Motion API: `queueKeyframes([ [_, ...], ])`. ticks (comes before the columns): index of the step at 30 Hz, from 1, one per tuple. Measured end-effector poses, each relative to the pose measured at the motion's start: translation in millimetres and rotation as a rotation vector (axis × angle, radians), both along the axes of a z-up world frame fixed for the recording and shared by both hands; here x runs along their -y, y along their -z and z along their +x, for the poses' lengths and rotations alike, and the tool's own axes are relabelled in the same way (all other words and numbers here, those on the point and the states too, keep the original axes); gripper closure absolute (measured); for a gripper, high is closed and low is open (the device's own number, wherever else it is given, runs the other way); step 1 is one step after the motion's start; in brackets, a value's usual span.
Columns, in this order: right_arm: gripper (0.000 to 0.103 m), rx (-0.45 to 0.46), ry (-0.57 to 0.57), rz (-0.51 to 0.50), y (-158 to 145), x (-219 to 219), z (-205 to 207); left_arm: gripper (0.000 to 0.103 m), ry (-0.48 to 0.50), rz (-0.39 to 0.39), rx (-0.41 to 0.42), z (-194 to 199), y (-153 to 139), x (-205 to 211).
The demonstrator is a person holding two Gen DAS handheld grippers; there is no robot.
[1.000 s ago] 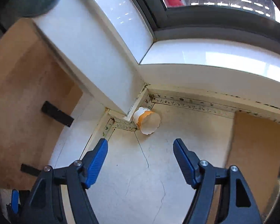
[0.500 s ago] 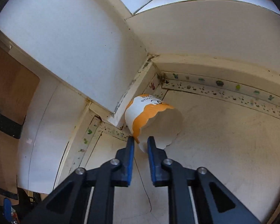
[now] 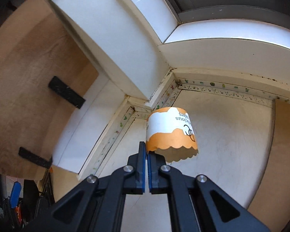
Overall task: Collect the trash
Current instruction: 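Carry the paper cup down over the bin and open the right gripper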
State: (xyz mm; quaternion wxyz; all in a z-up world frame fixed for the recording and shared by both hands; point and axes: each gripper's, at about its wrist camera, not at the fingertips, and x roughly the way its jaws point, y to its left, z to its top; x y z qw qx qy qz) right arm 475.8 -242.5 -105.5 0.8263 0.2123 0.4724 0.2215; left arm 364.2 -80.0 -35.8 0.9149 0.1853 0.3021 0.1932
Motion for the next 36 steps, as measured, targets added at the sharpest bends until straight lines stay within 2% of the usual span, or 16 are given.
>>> queueKeyframes([
  [7,0.102,0.031,0.015,0.059,-54,-1,-104,0.02,0.101,-0.099,0.019,-78,-42,-26],
  [10,0.102,0.069,0.036,0.028,-78,-13,-162,0.02,0.162,-0.124,0.05,-116,-55,-42],
  [14,0.102,0.09,0.086,-0.02,-96,-32,-227,0.02,0.236,-0.129,0.105,-166,-67,-65],
  [19,0.102,0.092,0.161,-0.078,-105,-60,-303,0.02,0.301,-0.18,0.128,-214,-70,-100],
  [24,0.102,0.065,0.213,-0.119,-96,-88,-368,0.02,0.351,-0.201,0.092,-254,-60,-126],
  [27,0.101,0.027,0.22,-0.165,-83,-103,-402,0.02,0.366,-0.207,0.06,-265,-49,-133],
  [31,0.101,-0.048,0.215,-0.183,-59,-116,-431,0.02,0.365,-0.203,0.028,-271,-39,-135],
  [36,0.101,-0.129,0.176,-0.197,-29,-123,-446,0.02,0.352,-0.21,-0.007,-273,-24,-134],
])
